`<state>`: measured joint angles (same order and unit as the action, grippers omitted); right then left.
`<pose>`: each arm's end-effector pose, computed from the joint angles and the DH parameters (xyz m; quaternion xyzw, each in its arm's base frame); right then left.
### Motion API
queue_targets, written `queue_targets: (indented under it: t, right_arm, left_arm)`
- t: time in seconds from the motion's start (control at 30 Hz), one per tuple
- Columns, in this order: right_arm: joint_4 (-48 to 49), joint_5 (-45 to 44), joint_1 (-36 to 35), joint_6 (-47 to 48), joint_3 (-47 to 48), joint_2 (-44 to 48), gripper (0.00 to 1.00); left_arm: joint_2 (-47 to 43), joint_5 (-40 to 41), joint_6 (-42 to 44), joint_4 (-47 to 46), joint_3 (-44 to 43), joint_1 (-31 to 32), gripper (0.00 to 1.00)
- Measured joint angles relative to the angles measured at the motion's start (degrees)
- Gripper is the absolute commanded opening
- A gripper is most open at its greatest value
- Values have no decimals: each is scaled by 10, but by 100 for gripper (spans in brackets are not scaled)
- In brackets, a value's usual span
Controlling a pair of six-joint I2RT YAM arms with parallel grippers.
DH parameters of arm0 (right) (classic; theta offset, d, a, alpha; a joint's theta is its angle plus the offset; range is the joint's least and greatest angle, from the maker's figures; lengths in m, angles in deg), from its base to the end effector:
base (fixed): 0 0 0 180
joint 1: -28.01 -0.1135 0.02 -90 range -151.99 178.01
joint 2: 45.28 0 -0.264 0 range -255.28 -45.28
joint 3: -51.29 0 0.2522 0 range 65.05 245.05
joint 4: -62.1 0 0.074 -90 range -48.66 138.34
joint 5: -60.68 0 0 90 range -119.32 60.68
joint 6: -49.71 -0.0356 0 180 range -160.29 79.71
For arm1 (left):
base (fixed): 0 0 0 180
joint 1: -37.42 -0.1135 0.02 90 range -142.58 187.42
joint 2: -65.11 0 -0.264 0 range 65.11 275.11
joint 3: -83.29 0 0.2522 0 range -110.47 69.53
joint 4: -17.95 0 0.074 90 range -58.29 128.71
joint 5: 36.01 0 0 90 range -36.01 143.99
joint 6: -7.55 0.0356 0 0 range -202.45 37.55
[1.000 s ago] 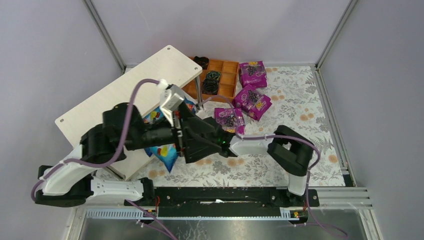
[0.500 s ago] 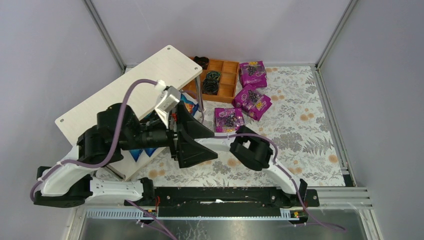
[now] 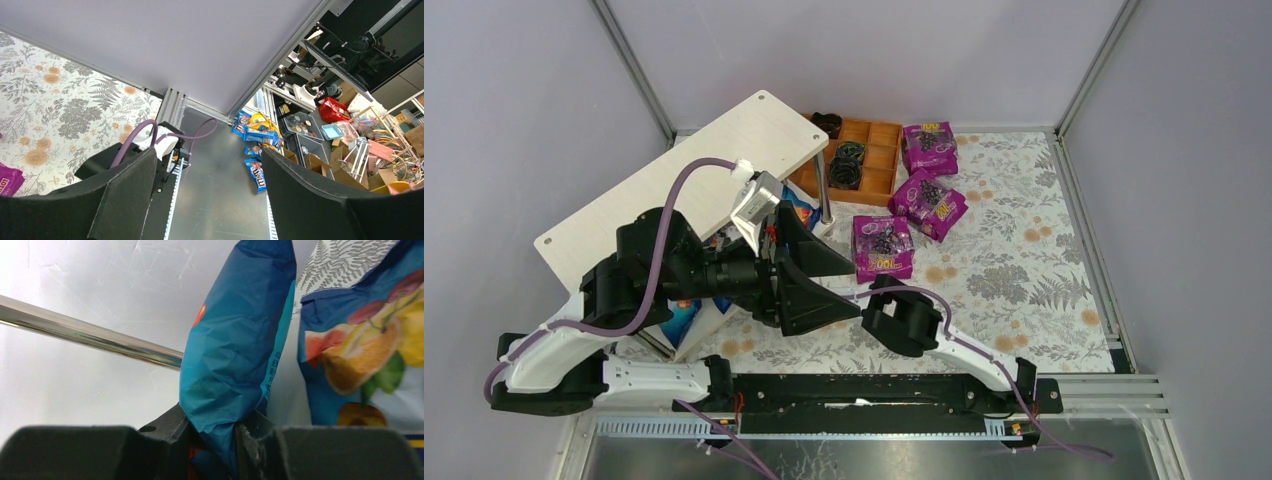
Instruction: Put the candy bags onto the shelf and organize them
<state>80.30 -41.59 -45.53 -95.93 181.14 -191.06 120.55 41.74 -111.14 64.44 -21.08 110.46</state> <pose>0.1743 0.5632 0.1971 -0.0311 0.6926 0.6157 0.3745 0.0350 -0.1405 0.5257 0.3310 0.6080 -0.6034 0.3958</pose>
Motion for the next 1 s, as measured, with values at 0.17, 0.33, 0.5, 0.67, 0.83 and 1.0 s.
queue_targets:
  t: [0.17, 0.33, 0.5, 0.67, 0.83, 1.0]
  right_arm:
    - [-29, -20, -12, -8, 41, -19, 14]
    - [-35, -32, -15, -19, 40, -19, 39]
    - [-43, -31, -14, -48, 37, -18, 72]
    - [-113, -5, -12, -33, 7, 24, 83]
    - [-170, 27, -6, -3, -82, 117, 87]
    - [-202, 64, 13, 46, -191, 234, 97]
  left_arm:
    - [-3, -5, -4, -14, 14, 0, 82]
    - [-4, -8, -9, -19, 16, 0, 82]
    - [-3, -16, -10, -30, 16, 0, 82]
    - [-3, -16, -7, -34, 17, 0, 84]
    - [-2, -14, 3, -41, 20, 0, 86]
    - [7, -8, 19, -42, 19, 0, 90]
